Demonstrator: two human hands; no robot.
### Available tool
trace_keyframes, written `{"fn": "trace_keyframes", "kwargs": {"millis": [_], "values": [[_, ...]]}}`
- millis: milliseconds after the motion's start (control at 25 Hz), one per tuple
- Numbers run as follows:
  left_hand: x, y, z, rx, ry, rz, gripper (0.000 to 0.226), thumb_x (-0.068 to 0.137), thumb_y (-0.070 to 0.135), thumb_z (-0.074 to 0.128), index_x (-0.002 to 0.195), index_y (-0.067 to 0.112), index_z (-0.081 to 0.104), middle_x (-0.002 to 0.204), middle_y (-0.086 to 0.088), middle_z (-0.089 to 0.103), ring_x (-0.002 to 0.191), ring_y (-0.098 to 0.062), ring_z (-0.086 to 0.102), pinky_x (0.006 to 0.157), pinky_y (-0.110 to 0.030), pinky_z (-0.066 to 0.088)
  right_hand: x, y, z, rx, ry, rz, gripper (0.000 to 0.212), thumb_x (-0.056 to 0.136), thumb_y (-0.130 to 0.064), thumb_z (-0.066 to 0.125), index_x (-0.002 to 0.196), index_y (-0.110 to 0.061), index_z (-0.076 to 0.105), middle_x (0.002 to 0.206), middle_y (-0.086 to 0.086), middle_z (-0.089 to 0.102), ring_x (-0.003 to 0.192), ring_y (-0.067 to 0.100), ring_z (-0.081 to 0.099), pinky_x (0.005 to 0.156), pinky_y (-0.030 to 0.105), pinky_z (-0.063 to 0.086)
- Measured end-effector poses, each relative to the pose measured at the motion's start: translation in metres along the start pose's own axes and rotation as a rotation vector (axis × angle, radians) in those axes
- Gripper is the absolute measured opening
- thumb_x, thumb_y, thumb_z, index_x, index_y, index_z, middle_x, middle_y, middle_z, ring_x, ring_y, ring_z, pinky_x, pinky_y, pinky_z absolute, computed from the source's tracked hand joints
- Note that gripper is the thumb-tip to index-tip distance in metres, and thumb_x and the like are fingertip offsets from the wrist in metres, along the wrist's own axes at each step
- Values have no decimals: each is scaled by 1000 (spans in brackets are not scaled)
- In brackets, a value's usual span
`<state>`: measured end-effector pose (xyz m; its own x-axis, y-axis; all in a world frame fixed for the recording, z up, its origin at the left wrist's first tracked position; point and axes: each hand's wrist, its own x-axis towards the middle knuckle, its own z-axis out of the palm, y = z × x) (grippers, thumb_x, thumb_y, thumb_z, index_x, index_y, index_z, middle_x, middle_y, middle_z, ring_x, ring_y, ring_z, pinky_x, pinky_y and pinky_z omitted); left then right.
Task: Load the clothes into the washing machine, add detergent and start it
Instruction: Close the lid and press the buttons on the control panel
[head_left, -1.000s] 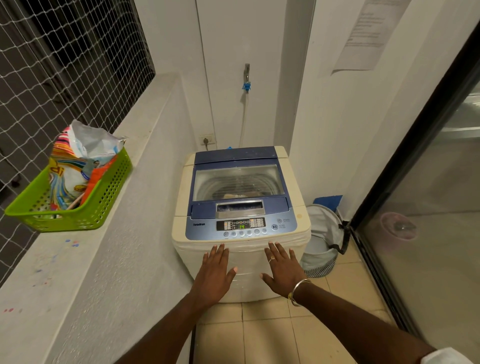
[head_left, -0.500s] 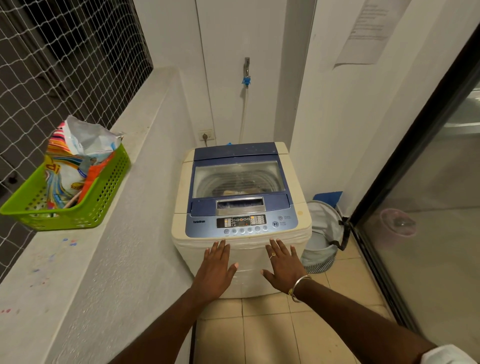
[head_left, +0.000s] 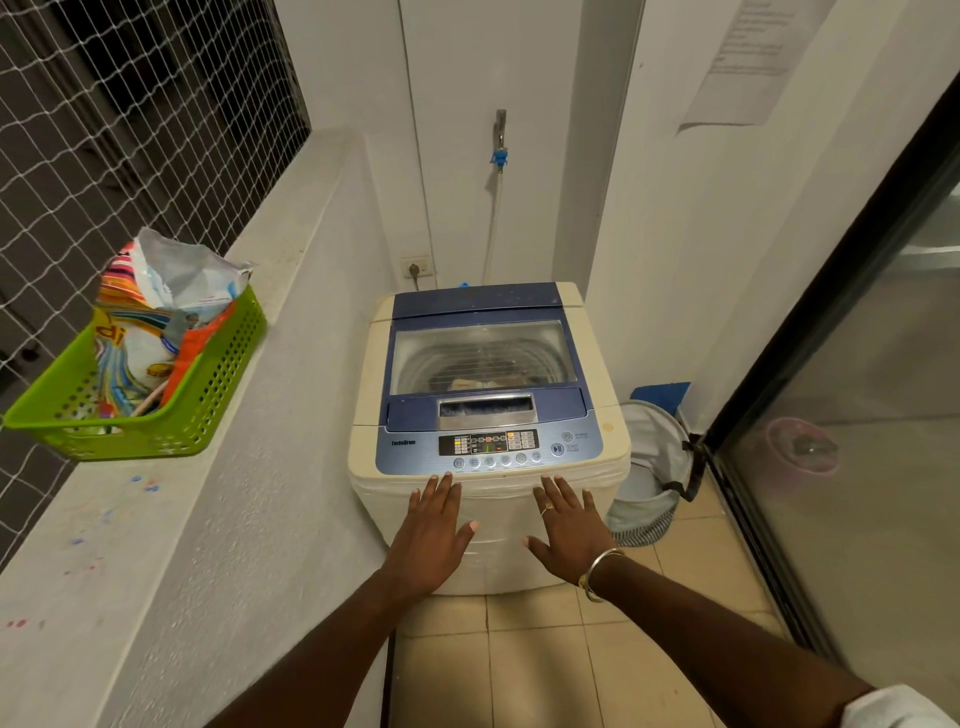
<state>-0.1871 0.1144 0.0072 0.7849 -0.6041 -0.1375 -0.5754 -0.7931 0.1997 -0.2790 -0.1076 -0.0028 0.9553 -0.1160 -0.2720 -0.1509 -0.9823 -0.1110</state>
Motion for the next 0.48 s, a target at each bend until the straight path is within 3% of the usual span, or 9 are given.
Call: {"fn": "trace_keyframes", "kwargs": {"millis": [480], "values": [[14,3,-1,-19,8,37,69,102,53,28,157,16,13,166,-4,4,153,-23,1,118,-36,-6,27,27,-24,38,7,64,82,96,-57,42,157,-12,11,166,8,1,153,26,3,121,52,14]]}}
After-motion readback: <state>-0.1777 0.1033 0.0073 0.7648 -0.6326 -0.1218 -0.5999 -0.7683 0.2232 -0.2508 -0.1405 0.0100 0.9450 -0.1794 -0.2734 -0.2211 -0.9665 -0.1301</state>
